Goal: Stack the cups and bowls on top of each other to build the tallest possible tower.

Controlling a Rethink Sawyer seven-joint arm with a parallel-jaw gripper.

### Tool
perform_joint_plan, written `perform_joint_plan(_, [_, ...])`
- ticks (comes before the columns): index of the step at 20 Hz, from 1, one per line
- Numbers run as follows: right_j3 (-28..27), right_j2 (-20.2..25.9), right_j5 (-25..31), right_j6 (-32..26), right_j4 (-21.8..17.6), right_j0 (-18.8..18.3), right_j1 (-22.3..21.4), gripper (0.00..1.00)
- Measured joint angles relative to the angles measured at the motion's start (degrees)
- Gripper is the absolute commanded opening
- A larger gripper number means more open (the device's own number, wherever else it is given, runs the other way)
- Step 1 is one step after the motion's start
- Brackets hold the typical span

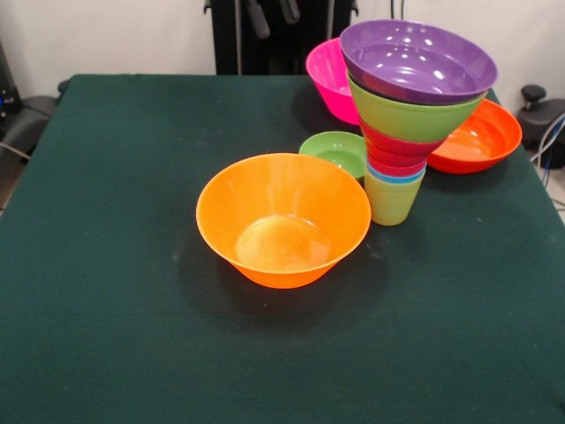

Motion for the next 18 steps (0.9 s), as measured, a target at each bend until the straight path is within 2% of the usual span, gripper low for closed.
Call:
perform_joint_plan(5, [-2.7, -3.6, 0.0, 0.0, -6.4, -0.3, 5.7, 1.00])
perform_joint_plan(13, [-6.2, -8.0, 0.0, 0.0, -13.6, 0.0, 12.1, 1.00])
perform_joint_plan(18, [-7.8, -10.0, 0.0, 0.0, -16.5, 0.3, 14.5, 1.00])
